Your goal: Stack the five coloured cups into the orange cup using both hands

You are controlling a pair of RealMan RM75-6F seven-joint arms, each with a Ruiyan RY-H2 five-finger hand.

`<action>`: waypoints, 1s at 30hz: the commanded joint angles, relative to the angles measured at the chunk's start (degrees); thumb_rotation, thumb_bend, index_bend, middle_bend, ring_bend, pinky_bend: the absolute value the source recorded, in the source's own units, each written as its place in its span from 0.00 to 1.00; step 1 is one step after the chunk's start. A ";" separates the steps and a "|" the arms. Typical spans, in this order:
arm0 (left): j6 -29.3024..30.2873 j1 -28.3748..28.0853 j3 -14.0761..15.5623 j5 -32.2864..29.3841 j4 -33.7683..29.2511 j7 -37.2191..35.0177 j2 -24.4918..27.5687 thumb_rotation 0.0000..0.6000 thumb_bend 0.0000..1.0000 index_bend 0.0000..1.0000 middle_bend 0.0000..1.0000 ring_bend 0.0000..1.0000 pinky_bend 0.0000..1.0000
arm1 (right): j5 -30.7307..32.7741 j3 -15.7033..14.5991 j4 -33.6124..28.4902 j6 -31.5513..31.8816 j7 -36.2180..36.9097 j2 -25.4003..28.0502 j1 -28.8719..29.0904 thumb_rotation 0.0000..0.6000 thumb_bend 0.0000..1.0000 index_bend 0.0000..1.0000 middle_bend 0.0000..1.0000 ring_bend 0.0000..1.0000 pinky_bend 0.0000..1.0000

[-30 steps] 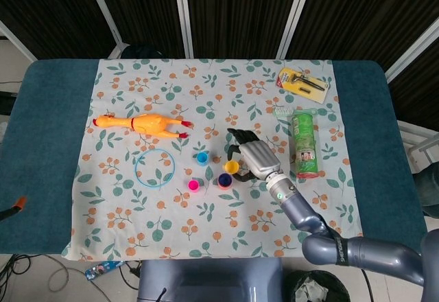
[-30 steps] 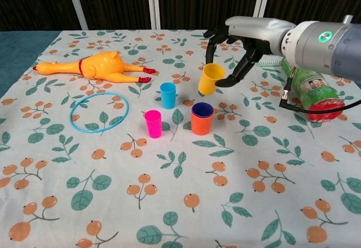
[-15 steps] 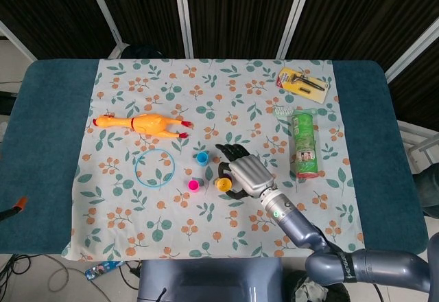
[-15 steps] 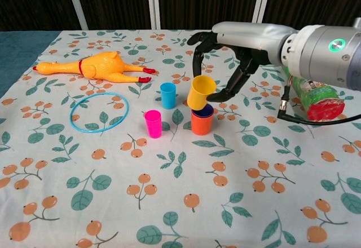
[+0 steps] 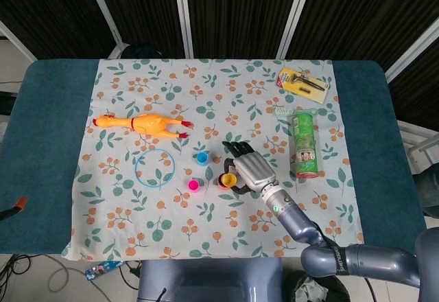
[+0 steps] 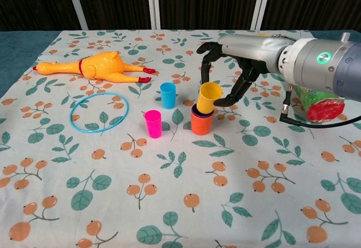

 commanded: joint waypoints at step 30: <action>-0.42 -0.11 -0.01 0.03 0.12 -0.60 0.22 1.00 0.17 0.09 0.03 0.00 0.00 | -2.62 0.16 -2.59 4.40 2.61 7.56 -3.22 1.00 0.34 0.05 0.00 0.00 0.08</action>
